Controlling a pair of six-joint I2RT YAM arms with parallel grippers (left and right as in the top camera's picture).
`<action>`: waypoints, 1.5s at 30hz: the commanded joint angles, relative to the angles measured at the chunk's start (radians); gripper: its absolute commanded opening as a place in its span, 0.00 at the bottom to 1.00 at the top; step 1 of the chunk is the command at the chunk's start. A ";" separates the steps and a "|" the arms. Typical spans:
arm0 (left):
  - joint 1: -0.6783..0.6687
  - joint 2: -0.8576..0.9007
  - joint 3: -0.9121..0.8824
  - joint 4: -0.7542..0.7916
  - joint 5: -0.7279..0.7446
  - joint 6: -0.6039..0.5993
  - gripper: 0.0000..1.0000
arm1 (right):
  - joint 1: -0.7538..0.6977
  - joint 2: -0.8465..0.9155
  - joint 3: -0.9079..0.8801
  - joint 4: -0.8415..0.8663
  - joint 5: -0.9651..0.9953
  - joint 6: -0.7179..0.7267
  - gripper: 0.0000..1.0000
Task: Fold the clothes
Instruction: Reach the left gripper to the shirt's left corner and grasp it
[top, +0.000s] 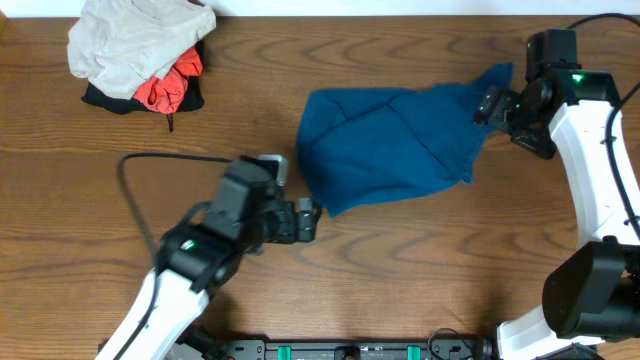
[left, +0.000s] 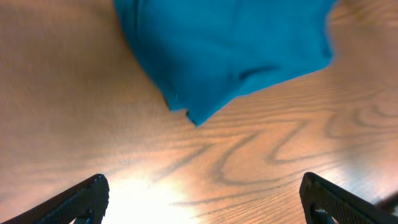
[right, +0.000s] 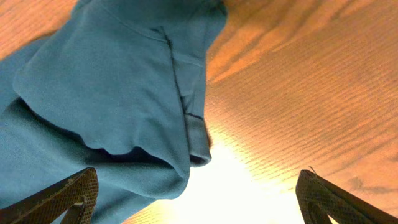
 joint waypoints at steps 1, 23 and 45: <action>-0.049 0.080 0.009 0.039 -0.103 -0.169 0.98 | -0.018 -0.014 0.011 -0.007 -0.015 0.024 0.99; -0.108 0.520 0.010 0.326 0.082 -0.476 1.00 | -0.036 -0.014 0.011 -0.013 -0.008 0.014 0.99; -0.108 0.638 0.010 0.468 0.034 -0.497 0.94 | -0.037 -0.014 0.011 -0.041 0.007 -0.014 0.99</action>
